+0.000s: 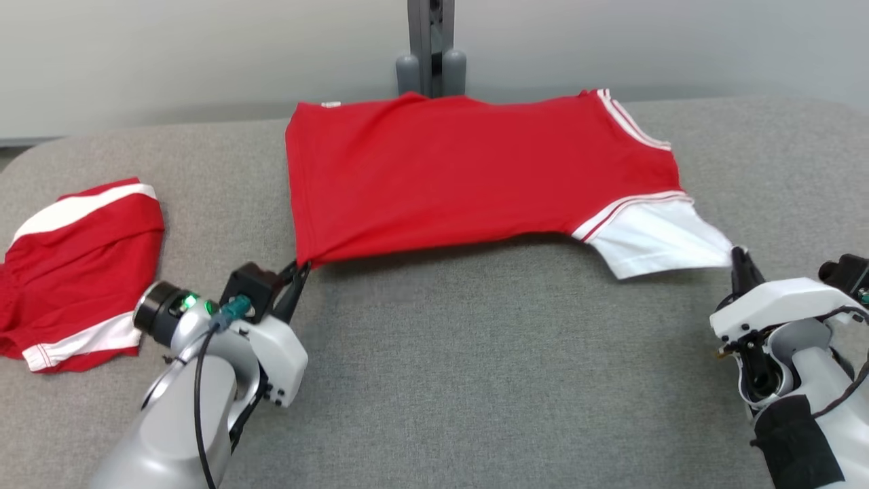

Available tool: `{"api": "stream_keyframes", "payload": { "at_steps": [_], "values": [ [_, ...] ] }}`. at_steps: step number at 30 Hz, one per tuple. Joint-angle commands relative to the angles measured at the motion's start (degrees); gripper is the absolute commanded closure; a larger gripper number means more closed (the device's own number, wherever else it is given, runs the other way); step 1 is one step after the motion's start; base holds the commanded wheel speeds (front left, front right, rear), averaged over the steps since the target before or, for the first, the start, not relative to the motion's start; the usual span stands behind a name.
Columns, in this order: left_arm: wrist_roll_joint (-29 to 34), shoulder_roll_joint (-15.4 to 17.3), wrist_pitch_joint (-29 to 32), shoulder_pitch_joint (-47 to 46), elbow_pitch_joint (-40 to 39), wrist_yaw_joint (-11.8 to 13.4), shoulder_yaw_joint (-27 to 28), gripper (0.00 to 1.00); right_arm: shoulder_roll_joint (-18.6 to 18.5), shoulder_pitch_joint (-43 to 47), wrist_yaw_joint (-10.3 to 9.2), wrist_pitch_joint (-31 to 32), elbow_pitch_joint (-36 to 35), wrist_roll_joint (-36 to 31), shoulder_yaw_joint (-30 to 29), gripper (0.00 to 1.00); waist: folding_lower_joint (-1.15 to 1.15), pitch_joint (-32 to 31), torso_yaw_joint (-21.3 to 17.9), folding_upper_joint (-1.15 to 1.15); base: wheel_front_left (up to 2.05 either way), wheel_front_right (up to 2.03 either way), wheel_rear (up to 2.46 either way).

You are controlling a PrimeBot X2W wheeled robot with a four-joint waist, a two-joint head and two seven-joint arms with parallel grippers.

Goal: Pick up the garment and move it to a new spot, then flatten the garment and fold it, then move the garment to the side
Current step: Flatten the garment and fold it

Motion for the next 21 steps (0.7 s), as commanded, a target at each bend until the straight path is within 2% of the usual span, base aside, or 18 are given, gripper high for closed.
{"api": "stream_keyframes", "payload": {
  "at_steps": [1,12,21],
  "values": [
    [1.0,0.9,-0.2,2.0,-0.4,0.7,-0.4,1.0,-0.8,1.4,0.11,2.2,0.2,1.0,0.7,1.0,0.0,-1.9,-0.6,0.0,0.0,0.0,0.0],
    [4.5,2.8,-0.2,8.5,1.9,0.8,-4.6,1.0,-4.6,5.3,0.11,20.9,-4.8,6.2,6.6,1.0,0.0,-6.9,-1.3,0.0,0.0,0.0,0.0],
    [3.2,4.2,1.9,11.2,4.7,0.0,-6.8,1.0,-7.8,8.6,0.11,35.5,-11.5,7.9,8.4,1.0,0.0,-9.3,-2.0,0.0,0.0,0.0,0.0]
  ]
}}
